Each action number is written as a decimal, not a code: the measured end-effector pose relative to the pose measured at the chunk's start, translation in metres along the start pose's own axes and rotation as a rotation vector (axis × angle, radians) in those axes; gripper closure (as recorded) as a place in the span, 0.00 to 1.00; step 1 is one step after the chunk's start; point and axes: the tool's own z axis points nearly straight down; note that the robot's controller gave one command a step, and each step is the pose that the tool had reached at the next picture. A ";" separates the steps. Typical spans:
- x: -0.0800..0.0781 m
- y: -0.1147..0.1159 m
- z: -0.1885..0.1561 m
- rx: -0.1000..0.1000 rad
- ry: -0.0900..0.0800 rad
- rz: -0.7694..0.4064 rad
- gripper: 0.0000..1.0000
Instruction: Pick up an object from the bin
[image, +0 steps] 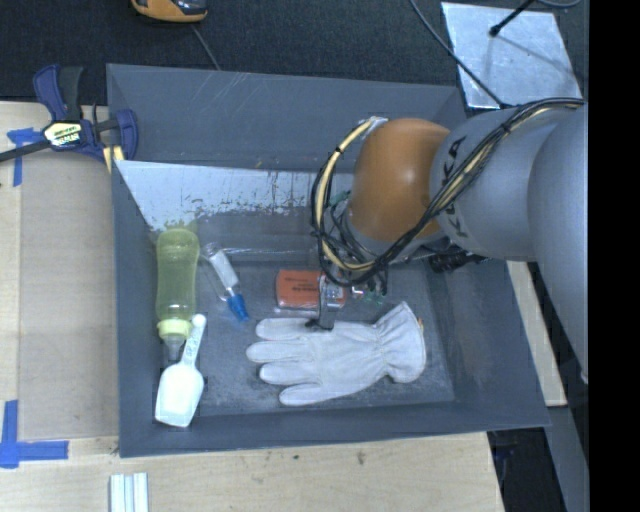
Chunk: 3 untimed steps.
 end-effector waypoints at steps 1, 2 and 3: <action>0.006 -0.007 0.012 -0.001 0.001 0.030 0.00; 0.011 -0.008 0.023 0.000 0.000 0.104 1.00; 0.011 -0.008 0.023 0.000 0.000 0.105 1.00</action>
Offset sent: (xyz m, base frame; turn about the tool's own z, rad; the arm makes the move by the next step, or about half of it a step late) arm -0.0135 -0.0057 -0.0243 0.1044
